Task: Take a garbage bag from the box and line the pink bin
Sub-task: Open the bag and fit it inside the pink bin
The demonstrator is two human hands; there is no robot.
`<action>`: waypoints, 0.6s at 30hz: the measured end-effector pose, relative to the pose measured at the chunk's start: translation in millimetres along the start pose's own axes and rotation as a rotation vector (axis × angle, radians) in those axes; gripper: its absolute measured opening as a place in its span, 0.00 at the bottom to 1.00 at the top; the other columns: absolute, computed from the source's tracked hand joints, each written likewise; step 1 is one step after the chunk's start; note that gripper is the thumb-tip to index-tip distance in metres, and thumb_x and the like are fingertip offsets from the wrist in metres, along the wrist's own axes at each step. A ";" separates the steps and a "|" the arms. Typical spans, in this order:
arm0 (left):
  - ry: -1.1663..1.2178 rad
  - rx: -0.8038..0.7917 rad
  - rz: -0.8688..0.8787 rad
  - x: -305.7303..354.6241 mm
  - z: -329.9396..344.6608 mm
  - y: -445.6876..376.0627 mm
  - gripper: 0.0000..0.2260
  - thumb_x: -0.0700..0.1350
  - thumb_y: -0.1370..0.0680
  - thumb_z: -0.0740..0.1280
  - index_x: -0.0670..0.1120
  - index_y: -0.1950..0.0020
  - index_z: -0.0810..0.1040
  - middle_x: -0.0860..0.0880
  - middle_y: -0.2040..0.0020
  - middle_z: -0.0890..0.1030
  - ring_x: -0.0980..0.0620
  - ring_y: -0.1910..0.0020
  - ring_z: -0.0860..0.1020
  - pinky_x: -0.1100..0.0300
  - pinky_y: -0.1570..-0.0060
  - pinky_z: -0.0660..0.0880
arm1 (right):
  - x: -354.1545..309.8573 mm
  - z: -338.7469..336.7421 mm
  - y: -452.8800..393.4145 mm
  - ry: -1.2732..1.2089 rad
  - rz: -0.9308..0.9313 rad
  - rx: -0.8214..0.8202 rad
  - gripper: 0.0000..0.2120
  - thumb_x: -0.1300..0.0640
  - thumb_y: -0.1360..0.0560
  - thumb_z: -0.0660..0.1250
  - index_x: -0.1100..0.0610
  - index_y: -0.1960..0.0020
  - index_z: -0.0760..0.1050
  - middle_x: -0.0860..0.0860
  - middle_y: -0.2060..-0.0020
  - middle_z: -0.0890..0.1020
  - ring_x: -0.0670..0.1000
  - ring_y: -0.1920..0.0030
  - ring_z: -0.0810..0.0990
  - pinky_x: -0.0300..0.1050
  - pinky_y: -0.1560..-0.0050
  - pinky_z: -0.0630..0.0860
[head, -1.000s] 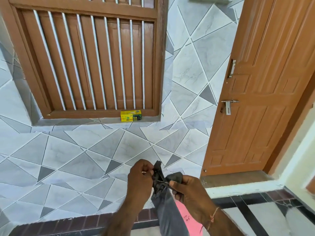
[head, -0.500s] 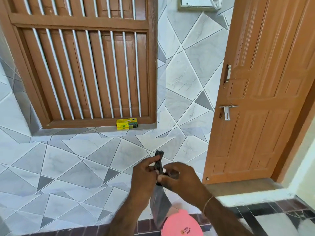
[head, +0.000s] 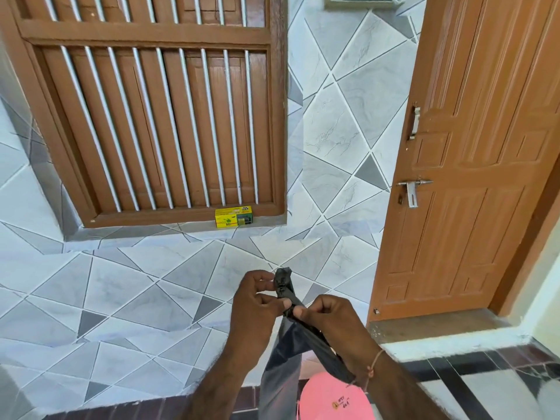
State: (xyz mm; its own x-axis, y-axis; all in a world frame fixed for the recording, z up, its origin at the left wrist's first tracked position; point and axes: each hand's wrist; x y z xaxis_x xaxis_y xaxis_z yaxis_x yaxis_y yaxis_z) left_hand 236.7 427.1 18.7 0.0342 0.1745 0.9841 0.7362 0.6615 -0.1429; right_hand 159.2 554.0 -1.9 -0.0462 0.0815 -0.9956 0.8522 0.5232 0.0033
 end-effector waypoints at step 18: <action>0.194 -0.135 -0.108 -2.4 -7.7 22.2 0.08 0.36 0.25 0.69 0.46 0.50 0.82 0.45 0.59 0.86 0.48 0.59 0.84 0.57 0.59 0.81 | -10.1 6.1 20.3 -0.330 0.104 -0.036 0.13 0.65 0.32 0.74 0.58 0.68 0.72 0.55 0.73 0.76 0.51 0.76 0.73 0.37 0.80 0.66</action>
State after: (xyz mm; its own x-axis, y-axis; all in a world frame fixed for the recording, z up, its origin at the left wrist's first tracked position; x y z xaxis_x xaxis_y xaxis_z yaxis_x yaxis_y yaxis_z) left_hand 258.2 435.8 14.0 0.0700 -0.0433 0.9966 0.8259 0.5628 -0.0336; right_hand 180.2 558.6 7.7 0.2162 -0.1398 -0.9663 0.8241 0.5568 0.1039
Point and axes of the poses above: each hand's wrist, its own y-axis away from the middle knuckle, its own z-axis out of the palm, x = y × z
